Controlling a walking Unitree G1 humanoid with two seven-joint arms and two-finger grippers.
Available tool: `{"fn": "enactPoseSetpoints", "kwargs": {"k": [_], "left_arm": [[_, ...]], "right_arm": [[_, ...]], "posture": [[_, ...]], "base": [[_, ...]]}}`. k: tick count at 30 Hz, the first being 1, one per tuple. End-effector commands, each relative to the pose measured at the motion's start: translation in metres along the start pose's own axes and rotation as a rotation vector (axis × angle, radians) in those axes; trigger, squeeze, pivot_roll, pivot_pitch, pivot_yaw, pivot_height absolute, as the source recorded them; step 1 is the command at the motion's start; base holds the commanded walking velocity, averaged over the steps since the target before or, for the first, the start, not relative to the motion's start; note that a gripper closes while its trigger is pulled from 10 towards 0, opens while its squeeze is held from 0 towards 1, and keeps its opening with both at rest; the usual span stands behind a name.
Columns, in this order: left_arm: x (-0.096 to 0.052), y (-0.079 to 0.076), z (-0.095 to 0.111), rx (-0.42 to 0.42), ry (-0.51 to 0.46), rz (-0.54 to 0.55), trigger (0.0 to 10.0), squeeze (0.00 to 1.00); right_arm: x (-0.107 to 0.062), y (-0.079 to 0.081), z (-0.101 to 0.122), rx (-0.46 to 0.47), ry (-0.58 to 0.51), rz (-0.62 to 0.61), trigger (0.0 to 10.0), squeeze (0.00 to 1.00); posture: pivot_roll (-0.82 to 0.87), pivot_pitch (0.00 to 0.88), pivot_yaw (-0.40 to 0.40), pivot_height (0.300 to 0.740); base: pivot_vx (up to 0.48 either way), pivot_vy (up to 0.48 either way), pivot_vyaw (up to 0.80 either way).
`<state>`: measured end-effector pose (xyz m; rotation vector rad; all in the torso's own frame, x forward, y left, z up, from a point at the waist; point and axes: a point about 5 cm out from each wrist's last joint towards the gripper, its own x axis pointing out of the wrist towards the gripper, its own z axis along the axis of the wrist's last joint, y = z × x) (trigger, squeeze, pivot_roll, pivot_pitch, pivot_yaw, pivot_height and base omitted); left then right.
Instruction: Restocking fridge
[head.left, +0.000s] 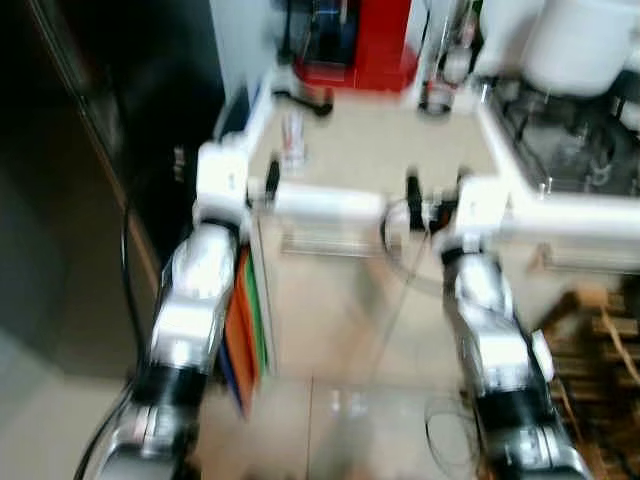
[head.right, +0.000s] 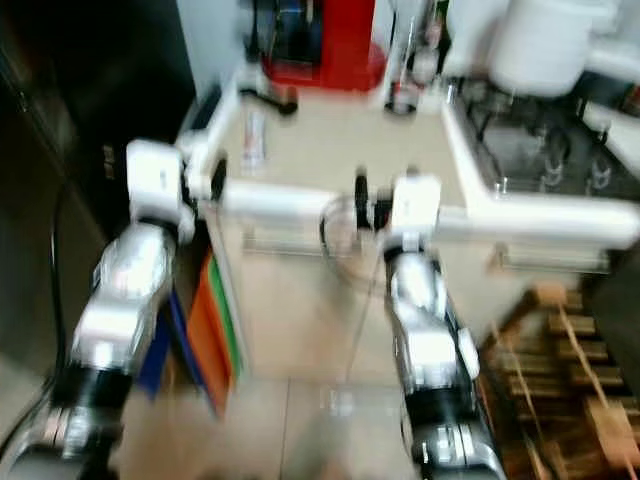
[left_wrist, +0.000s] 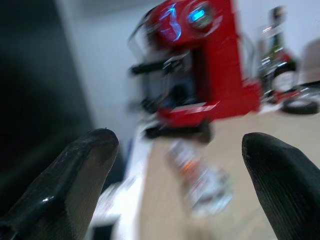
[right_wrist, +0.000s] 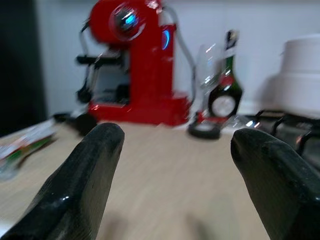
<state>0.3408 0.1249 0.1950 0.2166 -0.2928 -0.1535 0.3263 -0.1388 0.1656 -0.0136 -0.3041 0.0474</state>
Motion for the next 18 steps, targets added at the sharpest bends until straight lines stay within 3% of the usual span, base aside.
{"fn": "enactPoseSetpoints", "kwargs": {"k": [1, 5, 6, 8, 9, 10, 11, 12, 18], "left_arm": [[0.009, -0.007, 0.015, 0.007, -0.033, -0.043, 10.0, 0.00], [0.018, -0.004, 0.030, 0.031, -0.062, -0.043, 10.0, 0.00], [0.031, -0.002, 0.045, 0.079, -0.048, -0.081, 10.0, 0.00], [0.042, 0.005, 0.059, 0.086, -0.046, -0.088, 10.0, 0.00], [0.042, 0.005, 0.059, 0.086, -0.046, -0.088, 10.0, 0.00], [0.057, 0.015, 0.069, 0.101, -0.014, -0.098, 10.0, 0.00], [0.057, 0.015, 0.069, 0.101, -0.014, -0.098, 10.0, 0.00], [0.068, 0.023, 0.073, 0.101, 0.032, -0.095, 10.0, 0.00], [0.081, 0.043, 0.076, 0.122, 0.127, -0.062, 10.0, 0.00]], "right_arm": [[0.006, -0.008, 0.015, -0.015, -0.041, -0.029, 10.0, 0.00], [0.009, -0.007, 0.032, -0.033, -0.097, -0.037, 10.0, 0.00], [0.010, -0.006, 0.048, -0.042, -0.141, -0.041, 10.0, 0.00], [0.009, -0.005, 0.059, -0.040, -0.165, -0.041, 10.0, 0.00], [0.009, -0.005, 0.059, -0.040, -0.165, -0.041, 10.0, 0.00], [0.006, -0.003, 0.063, -0.035, -0.176, -0.043, 10.0, 0.00], [0.006, -0.003, 0.063, -0.035, -0.176, -0.043, 10.0, 0.00], [0.002, -0.001, 0.063, -0.030, -0.173, -0.049, 10.0, 0.00], [-0.006, 0.002, 0.055, -0.010, -0.132, -0.074, 10.0, 0.00]], "posture": [[0.12, 0.019, 0.017, 0.740], [0.12, 0.031, 0.026, 0.740], [0.12, 0.037, 0.033, 0.740], [0.11, 0.050, 0.039, 0.740], [0.11, 0.050, 0.039, 0.740], [0.11, 0.072, 0.058, 0.740], [0.11, 0.072, 0.058, 0.740], [0.11, 0.082, 0.073, 0.740], [0.12, 0.096, 0.094, 0.740]], "base": [[0.000, 0.000, 0.00], [0.000, 0.000, 0.00], [0.000, 0.000, 0.00], [0.000, 0.000, 0.00], [0.000, 0.000, 0.00], [0.000, 0.000, 0.00], [0.000, 0.000, 0.00], [0.000, 0.000, 0.00], [0.000, 0.000, 0.00]]}}
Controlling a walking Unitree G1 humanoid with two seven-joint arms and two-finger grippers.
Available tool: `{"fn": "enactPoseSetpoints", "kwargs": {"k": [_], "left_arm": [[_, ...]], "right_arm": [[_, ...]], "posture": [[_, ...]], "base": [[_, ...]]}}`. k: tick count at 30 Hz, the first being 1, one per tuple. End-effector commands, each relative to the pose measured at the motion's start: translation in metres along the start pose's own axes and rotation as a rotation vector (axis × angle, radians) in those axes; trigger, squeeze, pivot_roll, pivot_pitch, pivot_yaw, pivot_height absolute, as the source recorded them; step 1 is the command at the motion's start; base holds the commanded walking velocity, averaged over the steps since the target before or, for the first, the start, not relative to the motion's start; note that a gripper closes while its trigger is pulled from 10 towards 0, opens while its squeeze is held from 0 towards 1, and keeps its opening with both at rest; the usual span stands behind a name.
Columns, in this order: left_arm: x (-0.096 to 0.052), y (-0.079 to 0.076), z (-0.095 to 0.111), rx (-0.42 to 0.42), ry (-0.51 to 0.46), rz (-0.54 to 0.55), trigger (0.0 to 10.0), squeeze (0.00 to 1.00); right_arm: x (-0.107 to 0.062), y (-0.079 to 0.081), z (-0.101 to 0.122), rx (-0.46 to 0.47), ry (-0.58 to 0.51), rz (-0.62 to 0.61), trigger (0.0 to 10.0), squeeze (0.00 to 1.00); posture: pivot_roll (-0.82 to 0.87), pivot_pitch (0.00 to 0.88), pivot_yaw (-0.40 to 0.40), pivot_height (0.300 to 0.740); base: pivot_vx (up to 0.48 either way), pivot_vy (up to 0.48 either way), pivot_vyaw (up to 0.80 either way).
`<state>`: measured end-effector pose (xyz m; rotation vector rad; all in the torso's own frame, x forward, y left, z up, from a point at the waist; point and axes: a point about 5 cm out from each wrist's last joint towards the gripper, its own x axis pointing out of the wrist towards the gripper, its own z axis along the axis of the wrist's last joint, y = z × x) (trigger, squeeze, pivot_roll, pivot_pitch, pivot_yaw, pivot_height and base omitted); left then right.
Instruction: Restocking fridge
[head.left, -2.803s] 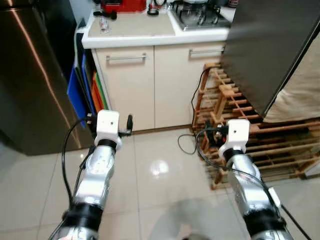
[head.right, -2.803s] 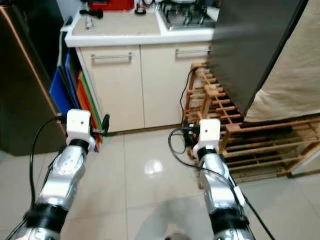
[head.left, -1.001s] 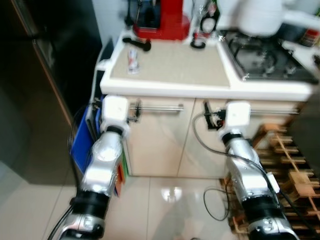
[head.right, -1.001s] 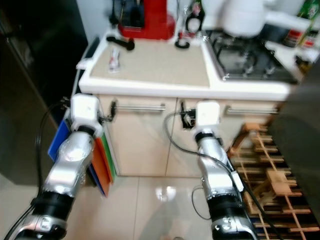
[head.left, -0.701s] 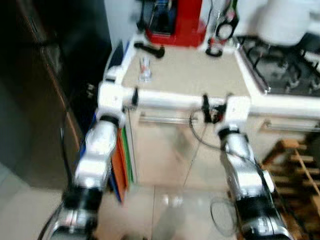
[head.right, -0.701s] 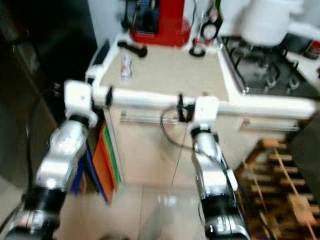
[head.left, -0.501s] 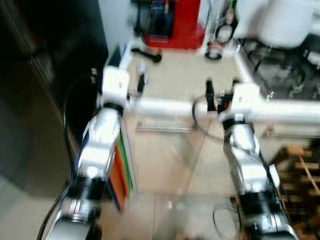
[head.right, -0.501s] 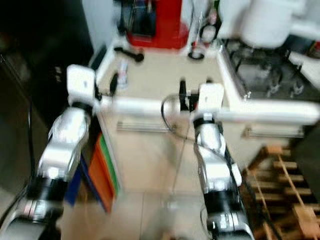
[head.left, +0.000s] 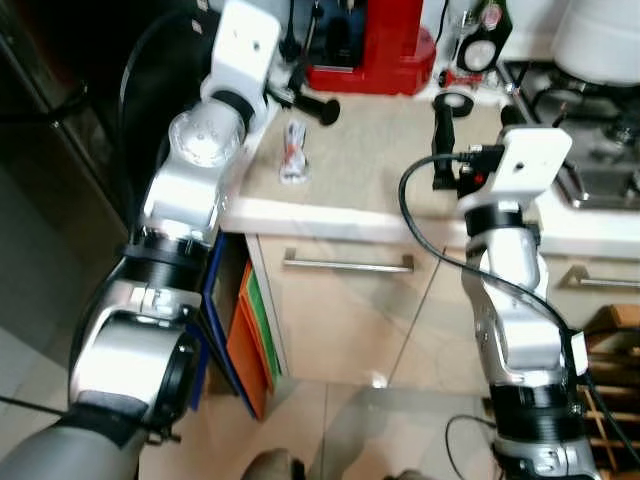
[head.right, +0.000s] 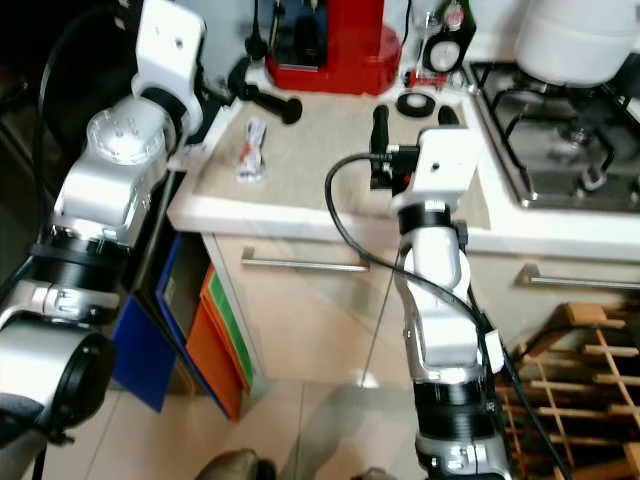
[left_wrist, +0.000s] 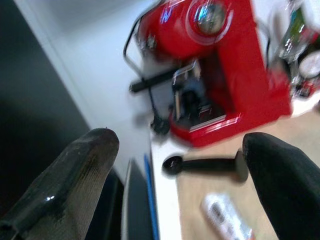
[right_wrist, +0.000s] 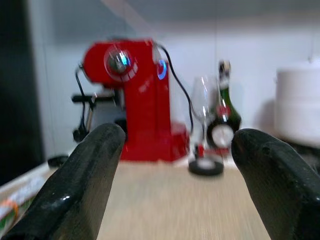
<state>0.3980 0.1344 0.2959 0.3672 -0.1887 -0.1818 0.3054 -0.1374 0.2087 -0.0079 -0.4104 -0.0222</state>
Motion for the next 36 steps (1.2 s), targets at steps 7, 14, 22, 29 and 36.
{"fn": "enactPoseSetpoints", "kwargs": {"k": [7, 14, 22, 29, 36], "left_arm": [[0.008, 0.016, -0.016, -0.148, 0.242, -0.094, 10.0, 0.00], [0.017, 0.007, -0.022, -0.339, 0.300, -0.104, 10.0, 0.00], [0.025, -0.012, -0.020, -0.442, 0.294, -0.111, 10.0, 0.00], [0.028, -0.027, -0.020, -0.422, 0.331, -0.134, 10.0, 0.00], [0.028, -0.042, -0.028, -0.381, 0.359, -0.148, 10.0, 0.00]], "right_arm": [[-0.002, 0.010, 0.005, 0.023, 0.011, -0.003, 10.0, 0.00], [-0.003, 0.011, 0.010, 0.014, 0.001, 0.003, 10.0, 0.00], [-0.009, 0.005, 0.010, -0.018, 0.023, 0.006, 10.0, 0.00], [-0.010, 0.007, 0.008, -0.017, 0.040, 0.018, 10.0, 0.00], [-0.009, 0.012, 0.007, -0.009, 0.048, 0.036, 10.0, 0.00]], "posture": [[0.17, 0.123, 0.124, 0.740], [0.14, 0.151, 0.127, 0.740], [0.09, 0.151, 0.105, 0.740], [0.11, 0.145, 0.092, 0.740], [0.11, 0.150, 0.098, 0.740]], "base": [[0.000, 0.000, 0.00], [0.000, 0.000, 0.00], [0.000, 0.000, 0.00], [0.000, 0.000, 0.00], [0.000, 0.000, 0.00]]}}
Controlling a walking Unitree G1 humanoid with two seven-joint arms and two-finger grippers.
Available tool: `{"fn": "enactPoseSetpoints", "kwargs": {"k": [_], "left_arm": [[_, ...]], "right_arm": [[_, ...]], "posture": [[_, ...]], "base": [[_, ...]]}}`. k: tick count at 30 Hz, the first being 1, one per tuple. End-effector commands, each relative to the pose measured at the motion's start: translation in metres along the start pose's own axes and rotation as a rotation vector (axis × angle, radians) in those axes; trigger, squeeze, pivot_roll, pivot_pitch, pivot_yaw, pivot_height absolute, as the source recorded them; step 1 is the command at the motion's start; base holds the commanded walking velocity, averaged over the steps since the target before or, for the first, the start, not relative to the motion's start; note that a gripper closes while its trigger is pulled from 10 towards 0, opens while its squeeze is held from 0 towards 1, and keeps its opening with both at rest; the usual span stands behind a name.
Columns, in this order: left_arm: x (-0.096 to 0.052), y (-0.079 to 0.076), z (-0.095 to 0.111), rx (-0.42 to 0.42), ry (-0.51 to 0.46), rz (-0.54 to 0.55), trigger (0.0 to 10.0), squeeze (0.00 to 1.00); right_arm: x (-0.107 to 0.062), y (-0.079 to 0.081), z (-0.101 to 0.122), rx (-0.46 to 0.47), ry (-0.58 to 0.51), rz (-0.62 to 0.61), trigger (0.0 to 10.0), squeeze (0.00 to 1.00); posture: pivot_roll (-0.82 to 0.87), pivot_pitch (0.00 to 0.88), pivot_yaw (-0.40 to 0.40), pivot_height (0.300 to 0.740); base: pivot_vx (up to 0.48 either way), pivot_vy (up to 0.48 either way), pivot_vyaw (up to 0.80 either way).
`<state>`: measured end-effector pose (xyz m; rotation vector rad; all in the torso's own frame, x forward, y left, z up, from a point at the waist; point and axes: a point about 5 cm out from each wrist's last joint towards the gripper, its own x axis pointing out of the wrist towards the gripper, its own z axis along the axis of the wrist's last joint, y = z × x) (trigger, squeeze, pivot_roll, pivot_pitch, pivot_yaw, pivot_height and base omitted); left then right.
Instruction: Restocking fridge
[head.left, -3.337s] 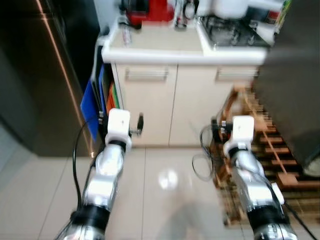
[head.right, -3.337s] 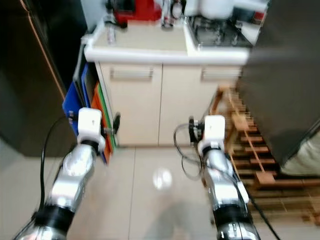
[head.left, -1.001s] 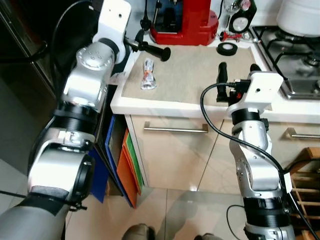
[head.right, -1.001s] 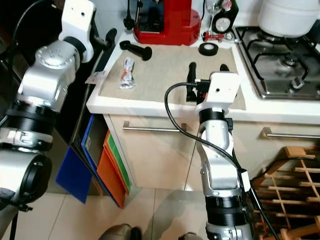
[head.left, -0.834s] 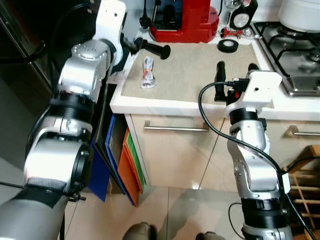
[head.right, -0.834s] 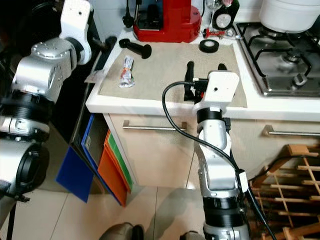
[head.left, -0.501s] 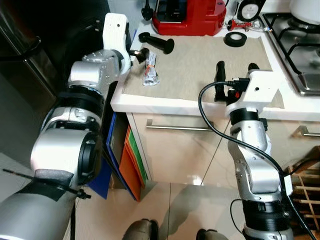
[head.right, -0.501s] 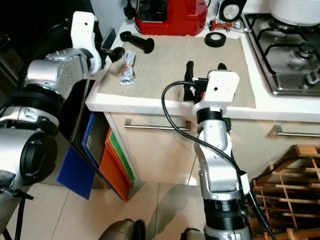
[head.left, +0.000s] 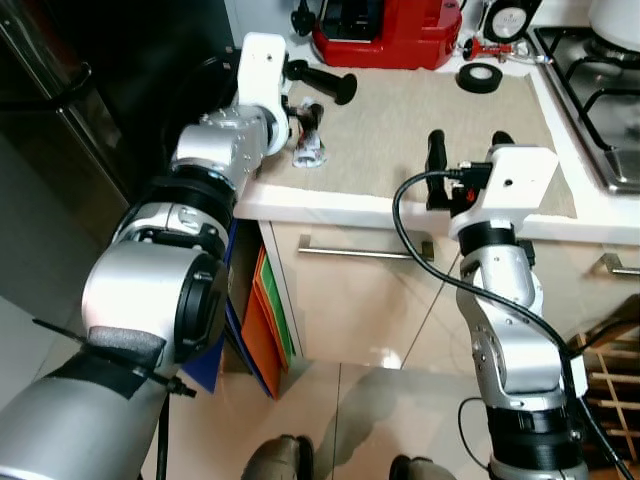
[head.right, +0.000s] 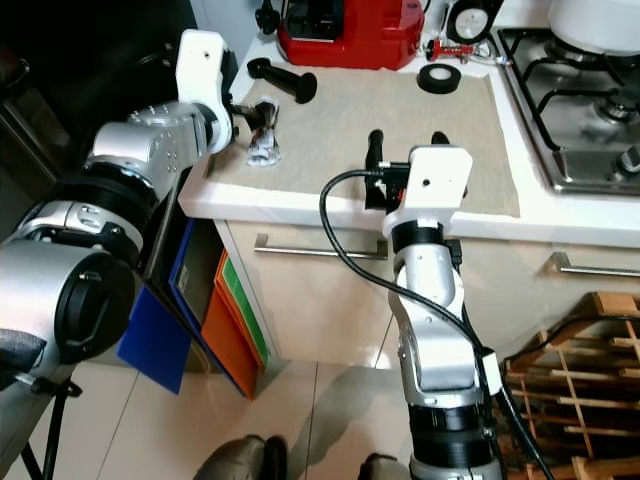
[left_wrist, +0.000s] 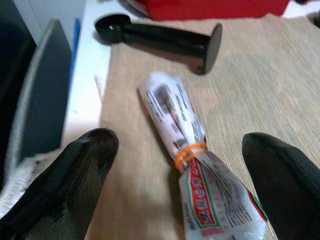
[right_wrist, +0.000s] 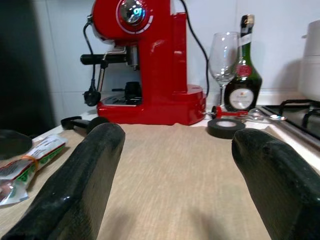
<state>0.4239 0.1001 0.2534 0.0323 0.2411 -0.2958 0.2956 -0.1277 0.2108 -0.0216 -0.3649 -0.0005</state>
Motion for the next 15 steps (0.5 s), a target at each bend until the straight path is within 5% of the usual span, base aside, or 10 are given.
{"fn": "enactPoseSetpoints", "kwargs": {"k": [1, 15], "left_arm": [[0.000, -0.001, 0.005, -0.012, -0.009, 0.006, 10.0, 0.00], [0.005, -0.004, -0.022, -0.022, 0.058, 0.026, 10.0, 0.00]], "right_arm": [[-0.001, 0.003, 0.001, 0.001, 0.003, 0.012, 10.0, 0.00], [-0.002, 0.005, 0.000, 0.004, 0.012, 0.018, 10.0, 0.00]], "posture": [[0.11, 0.150, 0.098, 0.740], [0.11, 0.154, 0.100, 0.740]], "base": [[0.000, 0.000, 0.00], [0.000, 0.000, 0.00]]}}
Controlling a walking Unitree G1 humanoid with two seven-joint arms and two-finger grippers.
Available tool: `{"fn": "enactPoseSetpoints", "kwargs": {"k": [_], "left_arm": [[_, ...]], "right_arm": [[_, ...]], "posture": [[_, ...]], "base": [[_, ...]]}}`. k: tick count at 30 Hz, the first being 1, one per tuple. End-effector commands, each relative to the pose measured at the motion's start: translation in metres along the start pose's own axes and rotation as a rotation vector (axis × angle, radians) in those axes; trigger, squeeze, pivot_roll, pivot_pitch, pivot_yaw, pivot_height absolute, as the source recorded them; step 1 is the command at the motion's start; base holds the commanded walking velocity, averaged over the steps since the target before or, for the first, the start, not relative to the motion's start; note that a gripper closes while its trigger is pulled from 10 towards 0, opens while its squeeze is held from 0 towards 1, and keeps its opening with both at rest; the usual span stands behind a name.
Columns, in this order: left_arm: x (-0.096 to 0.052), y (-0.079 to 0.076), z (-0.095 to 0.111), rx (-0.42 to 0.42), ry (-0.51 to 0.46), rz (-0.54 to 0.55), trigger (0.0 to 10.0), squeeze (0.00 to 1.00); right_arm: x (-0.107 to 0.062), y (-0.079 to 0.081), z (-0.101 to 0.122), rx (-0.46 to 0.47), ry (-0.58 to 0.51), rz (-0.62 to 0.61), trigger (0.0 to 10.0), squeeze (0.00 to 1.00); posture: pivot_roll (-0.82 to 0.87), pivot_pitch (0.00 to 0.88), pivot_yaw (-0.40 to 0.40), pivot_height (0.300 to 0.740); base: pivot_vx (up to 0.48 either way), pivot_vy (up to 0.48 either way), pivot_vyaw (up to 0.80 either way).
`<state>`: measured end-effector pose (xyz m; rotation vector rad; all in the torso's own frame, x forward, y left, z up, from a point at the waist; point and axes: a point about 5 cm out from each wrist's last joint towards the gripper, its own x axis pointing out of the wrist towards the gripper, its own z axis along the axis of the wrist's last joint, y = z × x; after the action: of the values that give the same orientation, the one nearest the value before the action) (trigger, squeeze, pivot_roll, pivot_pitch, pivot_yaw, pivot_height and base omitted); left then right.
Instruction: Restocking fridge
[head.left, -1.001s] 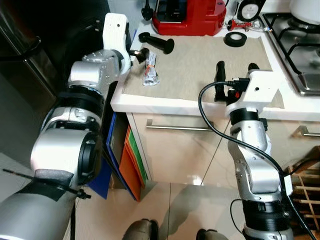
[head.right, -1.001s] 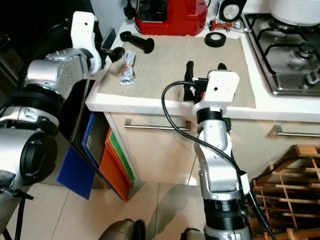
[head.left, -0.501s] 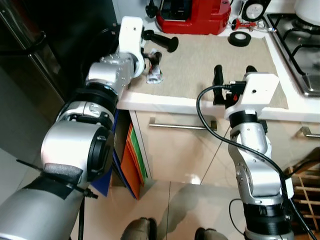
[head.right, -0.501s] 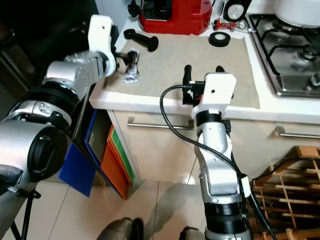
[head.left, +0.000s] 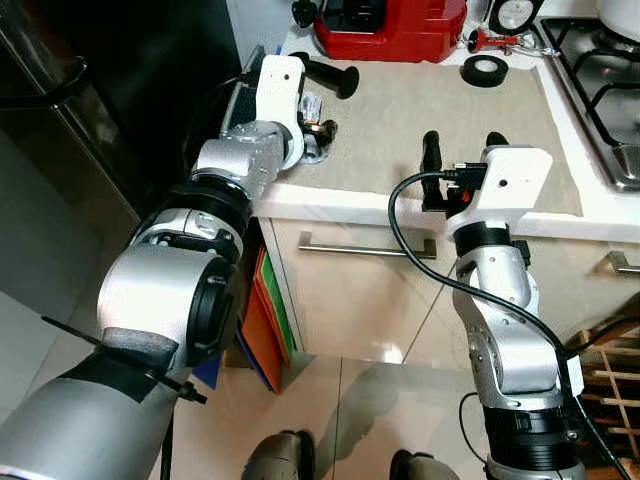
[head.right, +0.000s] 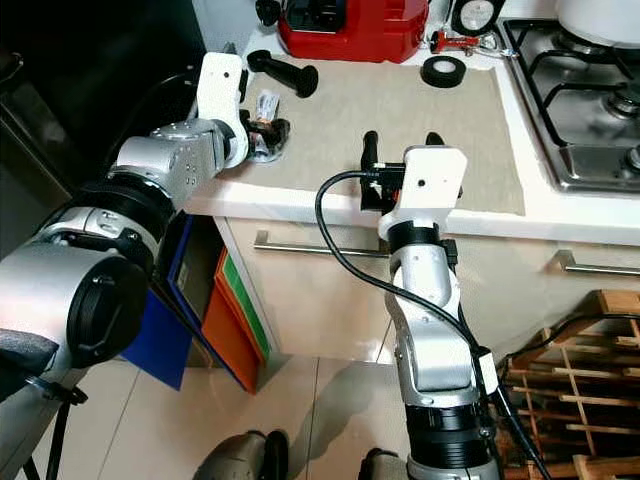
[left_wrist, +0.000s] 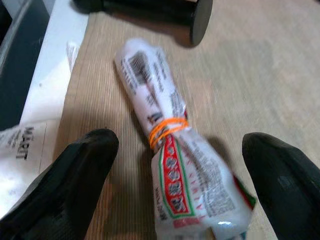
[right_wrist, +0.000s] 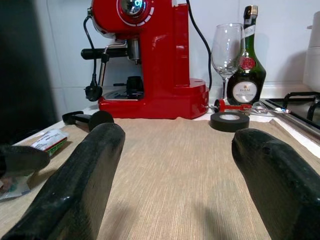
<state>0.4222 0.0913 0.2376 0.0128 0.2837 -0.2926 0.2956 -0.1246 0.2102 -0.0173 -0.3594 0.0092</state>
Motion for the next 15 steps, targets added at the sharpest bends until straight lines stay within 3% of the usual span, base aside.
{"fn": "enactPoseSetpoints", "kwargs": {"k": [1, 7, 8, 15], "left_arm": [[0.001, 0.005, -0.010, -0.001, 0.029, 0.030, 10.0, 0.00], [0.001, 0.008, -0.021, -0.011, 0.059, 0.049, 10.0, 0.00], [0.001, 0.008, -0.022, -0.013, 0.057, 0.041, 0.0, 0.00], [0.002, 0.006, -0.025, 0.022, 0.041, 0.022, 0.0, 0.00]], "right_arm": [[-0.002, 0.002, 0.000, -0.002, 0.008, 0.010, 10.0, 0.00], [-0.001, 0.003, -0.001, 0.001, 0.012, 0.014, 10.0, 0.00], [-0.001, 0.004, -0.001, 0.001, 0.012, 0.017, 10.0, 0.00], [0.000, 0.005, -0.001, 0.003, 0.010, 0.022, 10.0, 0.00]], "posture": [[0.11, 0.153, 0.100, 0.740], [0.11, 0.146, 0.096, 0.740], [0.12, 0.141, 0.095, 0.740], [0.11, 0.137, 0.096, 0.740]], "base": [[0.000, 0.000, 0.00], [0.000, 0.000, 0.00], [0.000, 0.000, 0.00], [0.000, 0.000, 0.00]]}}
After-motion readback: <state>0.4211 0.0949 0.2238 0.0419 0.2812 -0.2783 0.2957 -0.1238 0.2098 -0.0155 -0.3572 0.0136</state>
